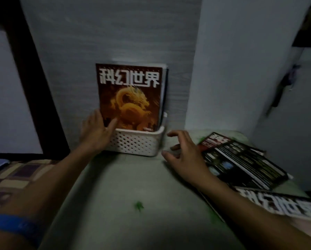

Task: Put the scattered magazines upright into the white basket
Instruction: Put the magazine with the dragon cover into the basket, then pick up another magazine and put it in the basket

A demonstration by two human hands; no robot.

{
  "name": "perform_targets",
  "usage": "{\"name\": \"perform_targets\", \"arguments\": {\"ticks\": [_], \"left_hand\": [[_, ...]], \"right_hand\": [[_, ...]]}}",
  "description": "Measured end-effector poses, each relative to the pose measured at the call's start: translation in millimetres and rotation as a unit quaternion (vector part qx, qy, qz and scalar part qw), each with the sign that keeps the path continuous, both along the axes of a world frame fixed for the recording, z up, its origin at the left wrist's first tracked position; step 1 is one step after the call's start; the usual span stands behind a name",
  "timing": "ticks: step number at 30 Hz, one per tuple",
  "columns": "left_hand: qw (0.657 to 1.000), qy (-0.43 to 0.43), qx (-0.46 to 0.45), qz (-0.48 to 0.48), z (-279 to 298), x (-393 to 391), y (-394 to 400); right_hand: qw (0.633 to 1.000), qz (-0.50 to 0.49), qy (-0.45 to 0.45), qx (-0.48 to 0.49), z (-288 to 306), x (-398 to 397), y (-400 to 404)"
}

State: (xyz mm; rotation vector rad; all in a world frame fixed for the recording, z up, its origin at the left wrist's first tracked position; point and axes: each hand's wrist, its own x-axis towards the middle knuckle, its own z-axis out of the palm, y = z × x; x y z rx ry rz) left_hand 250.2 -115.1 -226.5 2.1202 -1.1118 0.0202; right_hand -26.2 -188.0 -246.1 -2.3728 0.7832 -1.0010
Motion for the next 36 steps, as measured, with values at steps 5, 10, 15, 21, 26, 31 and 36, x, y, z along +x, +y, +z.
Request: {"name": "perform_targets", "arguments": {"ticks": [5, 10, 15, 21, 26, 31, 36], "left_hand": [[0.991, -0.071, 0.071, -0.085, -47, -83, 55], [0.986, -0.028, 0.025, -0.161, -50, -166, 84], [0.936, -0.165, 0.045, -0.308, -49, -231, 118], [0.930, -0.087, 0.096, -0.345, -40, -316, 148], [0.840, 0.464, 0.027, -0.281, -8, -359, 153], [0.868, 0.461, -0.050, -0.178, 5, -348, 158], [0.862, 0.411, -0.187, -0.230, 29, -295, 184]], "right_hand": [[0.994, -0.013, 0.091, -0.060, 4, -99, 18], [0.952, -0.053, 0.303, 0.011, 37, -199, 18], [0.874, -0.156, 0.447, 0.111, 42, -268, 26], [0.842, -0.271, 0.466, -0.004, 16, -266, 69], [0.864, -0.260, 0.432, -0.014, 15, -246, 108], [0.953, -0.175, 0.210, 0.127, 31, -235, 117], [0.926, -0.141, -0.100, 0.336, 37, -206, 118]]}}
